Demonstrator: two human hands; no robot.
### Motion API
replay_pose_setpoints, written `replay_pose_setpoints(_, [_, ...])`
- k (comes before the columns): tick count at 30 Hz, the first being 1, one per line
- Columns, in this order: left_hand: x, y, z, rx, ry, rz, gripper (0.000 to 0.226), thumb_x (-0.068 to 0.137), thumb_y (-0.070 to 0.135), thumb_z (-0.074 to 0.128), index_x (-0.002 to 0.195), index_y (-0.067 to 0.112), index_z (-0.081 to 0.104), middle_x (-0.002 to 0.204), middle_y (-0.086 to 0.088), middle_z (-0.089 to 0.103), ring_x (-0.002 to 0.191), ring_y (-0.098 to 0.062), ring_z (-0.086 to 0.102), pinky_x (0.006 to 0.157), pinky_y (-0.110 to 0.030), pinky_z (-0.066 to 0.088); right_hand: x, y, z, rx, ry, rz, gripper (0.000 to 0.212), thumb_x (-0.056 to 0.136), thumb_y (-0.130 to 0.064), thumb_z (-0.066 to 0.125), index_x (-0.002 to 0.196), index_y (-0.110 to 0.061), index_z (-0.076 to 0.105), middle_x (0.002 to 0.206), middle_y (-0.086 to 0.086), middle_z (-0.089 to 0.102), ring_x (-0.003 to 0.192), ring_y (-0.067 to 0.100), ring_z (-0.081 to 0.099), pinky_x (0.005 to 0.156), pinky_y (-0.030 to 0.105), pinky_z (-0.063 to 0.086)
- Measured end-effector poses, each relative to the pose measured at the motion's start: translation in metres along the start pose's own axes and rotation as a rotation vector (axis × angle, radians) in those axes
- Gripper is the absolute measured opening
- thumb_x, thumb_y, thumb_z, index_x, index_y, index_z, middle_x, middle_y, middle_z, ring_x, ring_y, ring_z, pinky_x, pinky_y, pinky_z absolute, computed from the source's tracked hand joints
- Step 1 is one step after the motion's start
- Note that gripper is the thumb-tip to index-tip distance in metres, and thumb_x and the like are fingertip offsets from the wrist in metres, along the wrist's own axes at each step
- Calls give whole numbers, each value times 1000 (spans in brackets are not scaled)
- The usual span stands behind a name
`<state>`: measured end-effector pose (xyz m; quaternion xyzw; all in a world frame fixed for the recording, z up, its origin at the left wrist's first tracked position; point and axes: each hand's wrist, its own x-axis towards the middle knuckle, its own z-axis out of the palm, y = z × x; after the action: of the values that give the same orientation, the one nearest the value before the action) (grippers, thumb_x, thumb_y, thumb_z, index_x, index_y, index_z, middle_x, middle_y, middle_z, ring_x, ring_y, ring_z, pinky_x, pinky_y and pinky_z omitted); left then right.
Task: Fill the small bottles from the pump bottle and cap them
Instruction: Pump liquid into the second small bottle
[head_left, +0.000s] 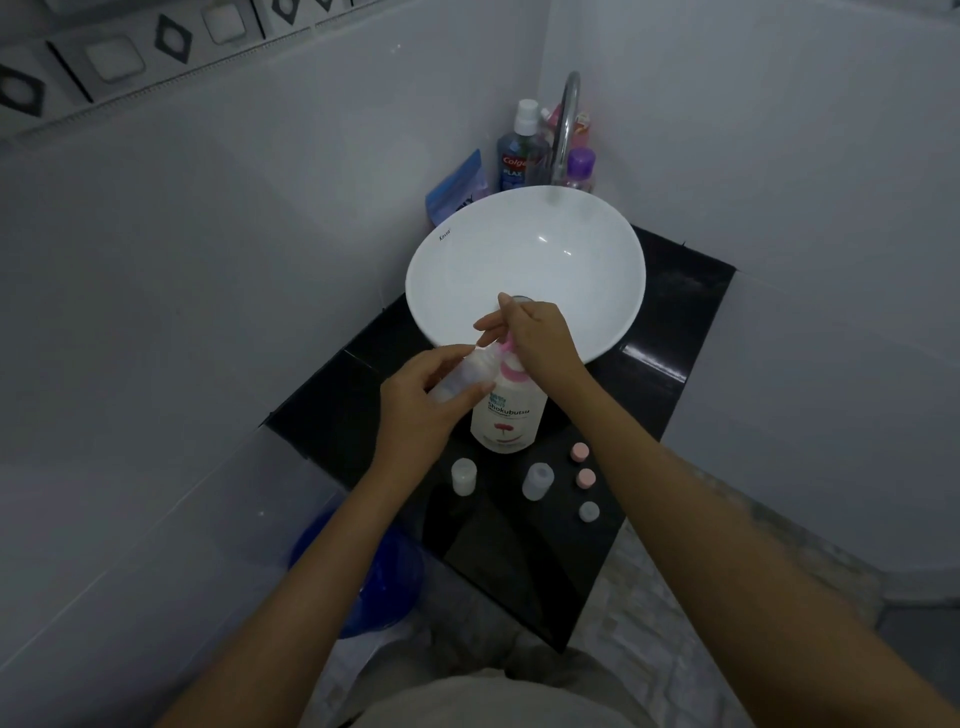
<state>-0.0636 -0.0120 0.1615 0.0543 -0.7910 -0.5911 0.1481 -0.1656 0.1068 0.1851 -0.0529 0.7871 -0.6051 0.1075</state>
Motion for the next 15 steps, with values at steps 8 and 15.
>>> replay_pose_setpoints(8, [-1,-12,1,-37,-45,-81,37,78,17,75,114,15,67,110,-2,69,104,-13,63,89,-30,54,-2,16,6,3,-13,79,48,100,-25,37,88,5,71,81,16,68,74,18,59,67,28,46])
replay_pose_setpoints(15, [4,-7,-2,-74,-44,-29,36,78,20,75,112,23,66,108,0,69,102,-10,64,83,-20,54,0,2,-6,21,-86,-29,48,99,-32,41,86,1,73,78,14,71,76,18,65,84,29,50])
